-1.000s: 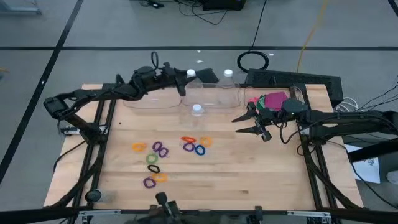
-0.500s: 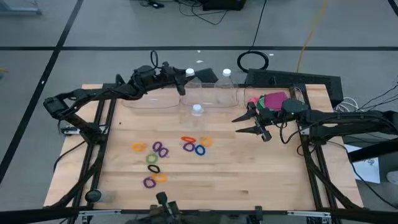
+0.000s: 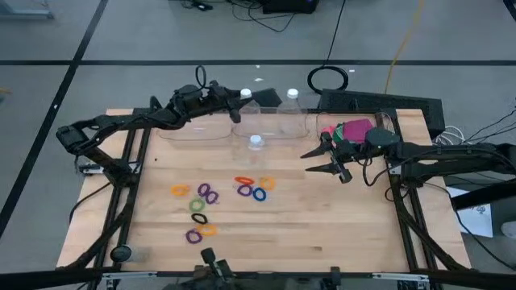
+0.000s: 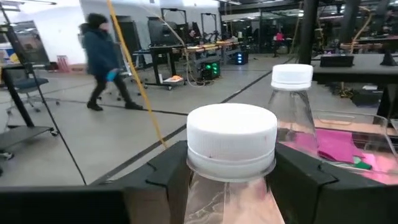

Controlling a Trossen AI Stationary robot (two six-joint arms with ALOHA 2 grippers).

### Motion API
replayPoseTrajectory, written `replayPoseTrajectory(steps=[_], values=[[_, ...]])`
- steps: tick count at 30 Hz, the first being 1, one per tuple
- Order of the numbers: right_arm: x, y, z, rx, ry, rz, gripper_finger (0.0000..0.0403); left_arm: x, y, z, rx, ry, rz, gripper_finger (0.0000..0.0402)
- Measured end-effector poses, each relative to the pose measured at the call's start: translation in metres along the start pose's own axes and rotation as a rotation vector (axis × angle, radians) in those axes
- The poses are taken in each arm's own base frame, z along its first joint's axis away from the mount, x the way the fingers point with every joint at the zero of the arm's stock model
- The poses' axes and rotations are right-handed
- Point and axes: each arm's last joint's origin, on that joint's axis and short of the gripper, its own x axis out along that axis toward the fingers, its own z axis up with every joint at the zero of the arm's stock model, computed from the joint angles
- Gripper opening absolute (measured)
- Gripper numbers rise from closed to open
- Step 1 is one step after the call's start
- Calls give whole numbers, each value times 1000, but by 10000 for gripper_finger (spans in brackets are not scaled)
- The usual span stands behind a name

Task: Pick & Place Sports Items
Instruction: Put the left plastic bottle into the middle transparent bin

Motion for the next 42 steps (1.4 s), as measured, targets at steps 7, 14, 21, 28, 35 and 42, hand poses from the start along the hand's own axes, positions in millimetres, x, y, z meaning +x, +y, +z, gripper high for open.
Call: replayPoseTrajectory(steps=[7, 14, 21, 28, 35, 42], values=[[0, 0, 0, 0, 0, 0, 196, 0, 0, 0, -2, 2, 9, 140], [0, 0, 0, 0, 0, 0, 196, 0, 0, 0, -4, 3, 12, 140], [0, 0, 0, 0, 0, 0, 196, 0, 1, 0, -20, 4, 21, 140], [0, 0, 0, 0, 0, 0, 196, 0, 1, 0, -52, 6, 31, 140], [0, 0, 0, 0, 0, 0, 196, 0, 2, -2, -67, 17, 57, 201], [0, 0, 0, 0, 0, 0, 196, 0, 2, -1, -80, 9, 57, 271]])
